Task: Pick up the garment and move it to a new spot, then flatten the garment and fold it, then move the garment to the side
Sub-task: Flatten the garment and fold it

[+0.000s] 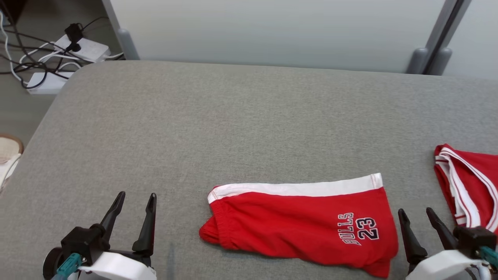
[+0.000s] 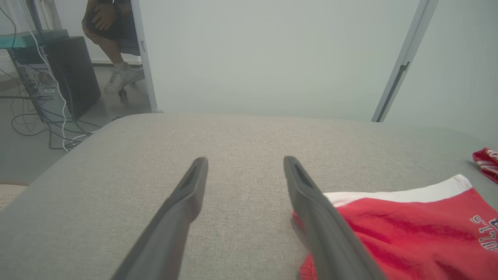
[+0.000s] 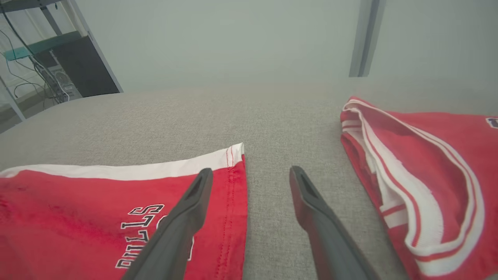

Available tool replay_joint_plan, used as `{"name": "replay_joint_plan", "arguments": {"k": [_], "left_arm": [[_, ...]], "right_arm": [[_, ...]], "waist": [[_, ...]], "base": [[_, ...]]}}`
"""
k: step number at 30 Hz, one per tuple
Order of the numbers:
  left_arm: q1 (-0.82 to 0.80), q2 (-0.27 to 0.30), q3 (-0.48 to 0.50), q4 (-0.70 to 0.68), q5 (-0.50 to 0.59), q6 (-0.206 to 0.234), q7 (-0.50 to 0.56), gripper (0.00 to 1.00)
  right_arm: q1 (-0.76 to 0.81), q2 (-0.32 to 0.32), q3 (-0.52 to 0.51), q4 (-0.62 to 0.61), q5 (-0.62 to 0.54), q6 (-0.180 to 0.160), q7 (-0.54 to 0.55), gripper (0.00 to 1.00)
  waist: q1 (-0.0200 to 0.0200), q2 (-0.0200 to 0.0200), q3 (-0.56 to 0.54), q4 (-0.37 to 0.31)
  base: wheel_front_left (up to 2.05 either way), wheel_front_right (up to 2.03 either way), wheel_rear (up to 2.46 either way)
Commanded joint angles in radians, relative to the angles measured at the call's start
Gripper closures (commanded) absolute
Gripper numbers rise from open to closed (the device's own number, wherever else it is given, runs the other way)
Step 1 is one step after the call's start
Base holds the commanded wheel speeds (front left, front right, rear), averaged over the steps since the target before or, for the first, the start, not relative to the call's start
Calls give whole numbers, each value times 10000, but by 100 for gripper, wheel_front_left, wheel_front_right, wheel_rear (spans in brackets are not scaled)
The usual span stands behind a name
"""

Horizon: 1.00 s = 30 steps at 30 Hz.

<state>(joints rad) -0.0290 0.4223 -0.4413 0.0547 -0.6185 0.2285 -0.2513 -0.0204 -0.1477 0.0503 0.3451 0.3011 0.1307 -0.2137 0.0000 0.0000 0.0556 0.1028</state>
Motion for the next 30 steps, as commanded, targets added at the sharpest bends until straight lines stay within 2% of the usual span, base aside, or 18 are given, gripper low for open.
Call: {"name": "replay_joint_plan", "arguments": {"k": [1, 9, 16, 22, 23, 24, 25, 26, 30], "left_arm": [[-701, 164, 344, -91, 77, -134, -104, 0], [-1067, -134, 198, 155, 193, -337, -105, 0], [-1137, -289, 314, 299, 297, -439, -105, 0], [-1134, -401, 467, 323, 423, -574, -105, 0], [-1140, -410, 489, 321, 459, -584, -105, 0], [-1139, -425, 507, 337, 467, -600, -105, 0], [-1153, -437, 537, 334, 488, -616, -105, 0], [-1161, -448, 564, 337, 513, -629, -105, 0], [-1146, -508, 663, 332, 595, -676, -105, 0]], "right_arm": [[-538, -365, 442, 241, 225, 0, 296, 0], [-1237, -793, 1160, 1461, 1063, 0, 1042, 0], [-1569, -775, 1873, 2139, 1764, 0, 1784, 0], [-1792, -655, 2500, 2463, 2570, 0, 1972, 0], [-1826, -663, 2598, 2517, 2654, 0, 2014, 49], [-1855, -657, 2685, 2561, 2762, 0, 2056, 62], [-1888, -662, 2746, 2599, 2876, 0, 2086, 95], [-1930, -702, 2810, 2658, 2910, 0, 2116, 100], [-1996, -875, 2709, 2876, 3163, 0, 1995, 100]], "waist": [[0, 0, 138, 238], [0, 0, 347, 631], [0, 0, 447, 698], [0, 0, 489, 659], [0, 0, 502, 651], [0, 0, 512, 641], [0, 0, 527, 632], [0, 0, 540, 620], [0, 0, 563, 586]], "base": [[0, 0, 0], [0, 0, 0], [0, 0, 0], [0, 0, 0], [0, 0, 0], [0, 0, 0], [0, 0, 0], [0, 0, 0], [0, 0, 0]]}}
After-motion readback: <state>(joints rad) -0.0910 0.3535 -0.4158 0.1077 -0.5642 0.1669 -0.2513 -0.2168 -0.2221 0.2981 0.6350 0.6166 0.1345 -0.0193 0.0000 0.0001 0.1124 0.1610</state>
